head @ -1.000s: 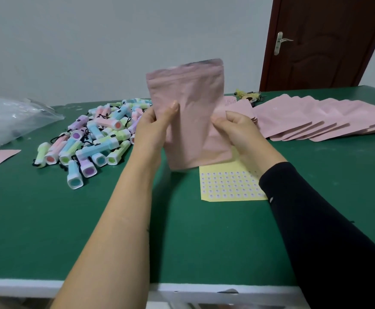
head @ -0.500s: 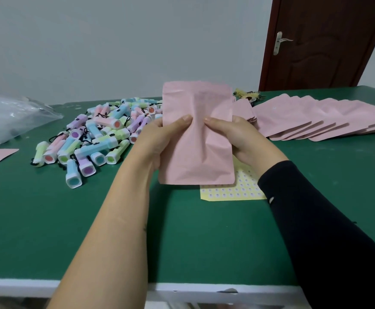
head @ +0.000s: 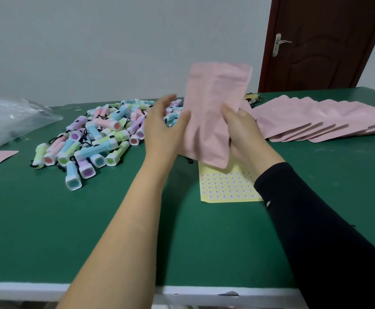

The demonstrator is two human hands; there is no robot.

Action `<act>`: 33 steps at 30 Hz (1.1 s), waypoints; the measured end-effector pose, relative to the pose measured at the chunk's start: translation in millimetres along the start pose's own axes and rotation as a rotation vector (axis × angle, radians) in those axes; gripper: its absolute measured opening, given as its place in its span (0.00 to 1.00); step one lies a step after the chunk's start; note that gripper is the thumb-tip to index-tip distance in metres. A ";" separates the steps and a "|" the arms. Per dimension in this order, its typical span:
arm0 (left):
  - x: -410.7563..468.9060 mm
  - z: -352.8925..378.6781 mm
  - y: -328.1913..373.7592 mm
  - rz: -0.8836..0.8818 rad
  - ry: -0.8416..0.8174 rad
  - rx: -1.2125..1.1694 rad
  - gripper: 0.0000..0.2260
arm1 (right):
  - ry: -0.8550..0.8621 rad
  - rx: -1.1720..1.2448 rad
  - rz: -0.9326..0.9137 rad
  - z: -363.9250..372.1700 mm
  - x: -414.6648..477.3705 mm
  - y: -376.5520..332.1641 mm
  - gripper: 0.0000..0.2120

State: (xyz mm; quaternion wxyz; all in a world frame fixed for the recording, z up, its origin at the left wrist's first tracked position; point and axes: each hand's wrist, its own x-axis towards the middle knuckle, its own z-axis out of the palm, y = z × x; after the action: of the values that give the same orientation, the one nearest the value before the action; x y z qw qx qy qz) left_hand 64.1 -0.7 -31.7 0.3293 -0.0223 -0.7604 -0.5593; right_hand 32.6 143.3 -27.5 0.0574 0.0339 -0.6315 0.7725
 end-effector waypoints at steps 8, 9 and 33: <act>1.0 -7.9 8.9 -0.330 -0.248 -0.478 0.15 | -0.299 0.032 -0.022 9.2 -10.5 -6.2 0.20; 3.6 -12.6 6.9 -0.410 -0.239 -0.545 0.12 | -0.223 -0.091 -0.088 9.0 -10.1 -5.8 0.17; 8.6 -12.0 -15.9 -0.534 -0.425 -0.382 0.12 | -0.226 -0.234 0.008 -20.0 -4.1 11.3 0.09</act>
State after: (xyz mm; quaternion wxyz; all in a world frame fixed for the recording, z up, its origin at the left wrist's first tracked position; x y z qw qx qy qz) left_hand 56.7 -19.8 -38.6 -0.0031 0.0001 -0.6729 -0.7398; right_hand 35.6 160.5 -43.0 -0.0134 0.1112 -0.7199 0.6850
